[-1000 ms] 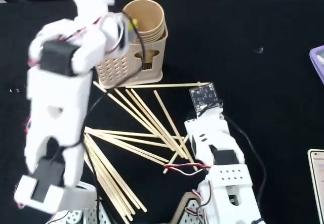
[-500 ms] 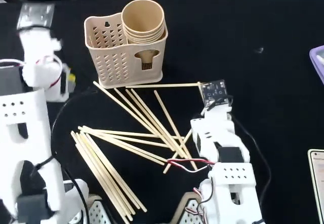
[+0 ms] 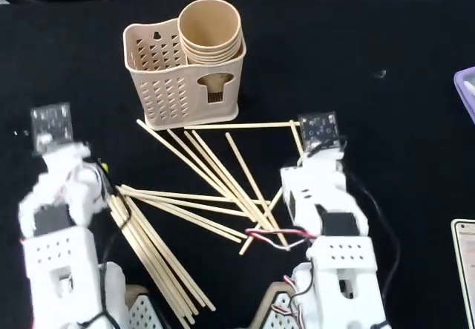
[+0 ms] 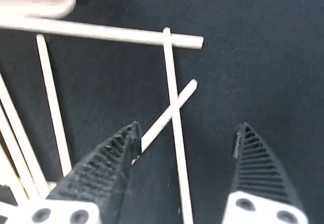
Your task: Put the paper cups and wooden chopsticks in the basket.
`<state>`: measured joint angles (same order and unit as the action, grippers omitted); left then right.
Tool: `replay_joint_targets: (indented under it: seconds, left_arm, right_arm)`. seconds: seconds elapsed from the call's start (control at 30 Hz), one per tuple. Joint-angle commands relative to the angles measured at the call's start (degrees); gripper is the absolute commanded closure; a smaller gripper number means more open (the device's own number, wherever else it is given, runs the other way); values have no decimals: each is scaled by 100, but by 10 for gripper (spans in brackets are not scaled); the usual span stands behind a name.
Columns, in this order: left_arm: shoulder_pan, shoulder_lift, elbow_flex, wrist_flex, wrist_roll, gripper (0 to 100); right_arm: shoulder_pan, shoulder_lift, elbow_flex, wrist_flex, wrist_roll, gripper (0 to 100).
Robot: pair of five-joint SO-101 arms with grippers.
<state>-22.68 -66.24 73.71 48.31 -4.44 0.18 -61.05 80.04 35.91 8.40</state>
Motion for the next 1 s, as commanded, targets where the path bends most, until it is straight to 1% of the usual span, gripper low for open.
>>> replay_joint_targets:
  seconds: [0.0,0.17,0.3,0.43,0.57,0.73,0.8,0.93,0.97]
  left_arm:
    - [-57,-633,796,-721,334,834]
    - [-48,-1354,1684,-1284,360,834]
    - [-40,-2022,2044,-1336,360,834]
    - [-40,-2655,2360,-1336,360,834]
    - [-40,-3174,2404,-862,360,834]
    - [-40,-3798,2369,-273,352,834]
    - [-40,-3851,2360,-202,343,834]
    - [-40,-3824,2360,-211,334,834]
    - [-40,-3824,2360,-211,334,834]
  right_arm:
    - [-62,708,-804,26,-255,702]
    - [-62,2519,-1780,18,-264,702]
    - [-62,3969,-2492,26,-264,702]
    - [-70,4892,-2923,26,-237,702]
    - [-79,5367,-3116,62,-229,702]
    - [-79,5455,-3301,615,-255,705]
    - [-79,5455,-3292,747,-255,754]
    - [-70,5455,-3292,756,-220,957]
    - [-70,5455,-3292,756,-237,993]
